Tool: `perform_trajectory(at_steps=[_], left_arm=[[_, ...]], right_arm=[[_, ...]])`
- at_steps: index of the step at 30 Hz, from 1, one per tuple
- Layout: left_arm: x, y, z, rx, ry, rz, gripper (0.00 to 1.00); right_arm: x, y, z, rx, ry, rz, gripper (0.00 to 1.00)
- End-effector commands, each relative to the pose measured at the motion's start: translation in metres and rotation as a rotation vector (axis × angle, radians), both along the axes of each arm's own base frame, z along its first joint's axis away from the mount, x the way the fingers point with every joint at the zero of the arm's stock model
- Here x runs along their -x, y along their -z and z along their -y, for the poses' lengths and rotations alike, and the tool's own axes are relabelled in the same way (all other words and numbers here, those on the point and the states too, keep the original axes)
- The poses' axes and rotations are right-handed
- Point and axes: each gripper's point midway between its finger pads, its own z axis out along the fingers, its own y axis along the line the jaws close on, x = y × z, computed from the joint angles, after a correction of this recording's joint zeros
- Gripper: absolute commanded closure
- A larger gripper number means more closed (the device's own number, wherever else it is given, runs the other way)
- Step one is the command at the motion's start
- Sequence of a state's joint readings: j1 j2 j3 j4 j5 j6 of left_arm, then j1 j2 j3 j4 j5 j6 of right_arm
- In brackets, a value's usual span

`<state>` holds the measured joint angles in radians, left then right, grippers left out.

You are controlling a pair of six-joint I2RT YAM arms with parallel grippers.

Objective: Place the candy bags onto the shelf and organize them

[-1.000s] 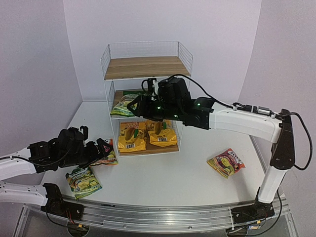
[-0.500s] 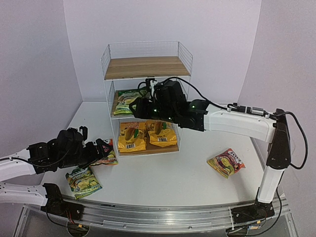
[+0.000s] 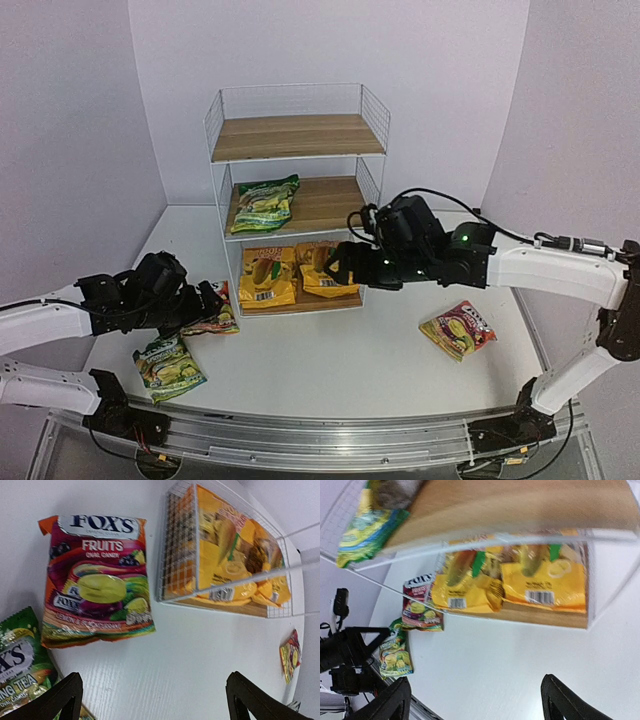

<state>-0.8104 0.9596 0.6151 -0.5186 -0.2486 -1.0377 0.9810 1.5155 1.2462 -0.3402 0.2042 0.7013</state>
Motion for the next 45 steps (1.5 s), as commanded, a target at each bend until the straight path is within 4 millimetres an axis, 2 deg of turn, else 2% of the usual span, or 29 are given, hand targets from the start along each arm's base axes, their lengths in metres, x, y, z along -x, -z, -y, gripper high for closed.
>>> perform_trajectory(at_steps=[1,6,10,13,15,17,21,23,34,36,38,41,45], left_arm=[[-0.028,-0.009,-0.026,-0.023,-0.06,0.014,0.0],[-0.036,0.012,-0.061,-0.054,-0.145,-0.072,0.0],[-0.031,0.028,-0.087,-0.07,-0.222,-0.145,0.0],[-0.008,0.034,-0.108,-0.102,-0.321,-0.253,0.0],[0.019,0.037,-0.12,-0.12,-0.402,-0.349,0.0],[0.029,0.037,-0.112,-0.045,-0.415,-0.381,0.01],[0.06,0.049,-0.119,-0.039,-0.492,-0.505,0.0],[0.066,0.052,-0.118,-0.04,-0.494,-0.533,0.01],[0.065,0.056,-0.117,-0.001,-0.561,-0.543,0.06],[0.059,0.063,-0.104,0.063,-0.532,-0.541,0.07],[0.059,0.079,-0.092,0.121,-0.508,-0.562,0.08],[0.072,0.097,-0.1,0.087,-0.544,-0.585,0.07],[0.071,0.103,-0.105,0.109,-0.565,-0.529,0.1]], right_arm=[[-0.001,0.053,0.06,0.071,0.165,-0.175,0.09],[-0.005,0.062,0.086,0.109,0.252,-0.149,0.09],[-0.001,0.06,0.094,0.107,0.263,-0.135,0.09],[0.003,0.061,0.093,0.096,0.249,-0.149,0.1],[0.007,0.065,0.094,0.094,0.248,-0.168,0.1],[0.01,0.07,0.096,0.091,0.253,-0.188,0.1],[0.016,0.082,0.099,0.094,0.266,-0.226,0.1],[0.017,0.087,0.101,0.105,0.269,-0.234,0.1],[0.02,0.094,0.105,0.116,0.278,-0.245,0.1],[0.02,0.092,0.106,0.115,0.281,-0.237,0.1],[0.019,0.089,0.108,0.113,0.282,-0.223,0.1],[0.018,0.084,0.114,0.113,0.295,-0.195,0.1],[0.018,0.079,0.124,0.114,0.322,-0.16,0.1]])
